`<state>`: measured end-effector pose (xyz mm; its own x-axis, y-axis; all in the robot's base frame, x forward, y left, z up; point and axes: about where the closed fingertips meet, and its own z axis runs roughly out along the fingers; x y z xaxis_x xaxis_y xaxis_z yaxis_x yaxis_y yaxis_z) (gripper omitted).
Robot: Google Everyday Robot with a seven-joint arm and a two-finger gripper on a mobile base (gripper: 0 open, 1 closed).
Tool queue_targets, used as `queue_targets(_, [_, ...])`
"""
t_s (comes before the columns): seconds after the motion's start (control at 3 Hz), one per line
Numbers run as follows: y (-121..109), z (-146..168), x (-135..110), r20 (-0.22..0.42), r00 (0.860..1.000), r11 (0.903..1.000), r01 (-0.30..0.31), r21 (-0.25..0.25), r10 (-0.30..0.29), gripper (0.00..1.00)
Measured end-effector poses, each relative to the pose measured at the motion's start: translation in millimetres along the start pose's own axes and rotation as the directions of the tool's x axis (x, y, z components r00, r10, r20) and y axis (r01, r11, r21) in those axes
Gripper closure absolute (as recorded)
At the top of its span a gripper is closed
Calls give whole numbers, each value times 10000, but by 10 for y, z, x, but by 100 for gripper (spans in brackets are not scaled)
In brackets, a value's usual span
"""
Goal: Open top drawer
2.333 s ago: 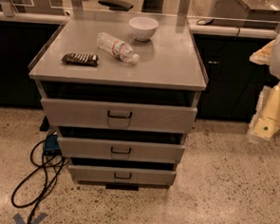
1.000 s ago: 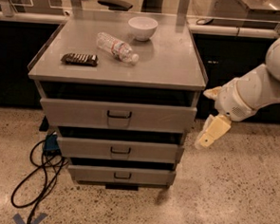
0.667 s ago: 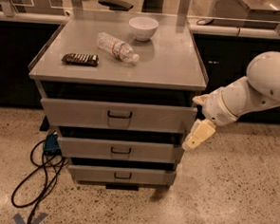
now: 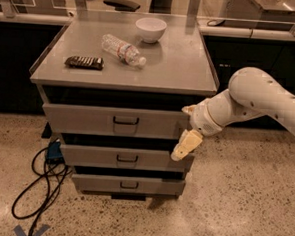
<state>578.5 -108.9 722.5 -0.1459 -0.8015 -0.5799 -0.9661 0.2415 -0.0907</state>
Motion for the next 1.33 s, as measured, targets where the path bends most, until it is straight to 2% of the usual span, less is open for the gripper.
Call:
queue_targets(0.33, [0,0,0,0,10000,10000,0,-1,0,0])
queue_targets(0.67, [-89,112,126,428,9991,9994,1,335,-16,0])
queue_targets(1.0, [-278,280,211,1032,9946,9918,-22,1275,-110,0])
queue_targets(1.33, [-432,361,189,1386,9903,9702,-239,2412,-100,0])
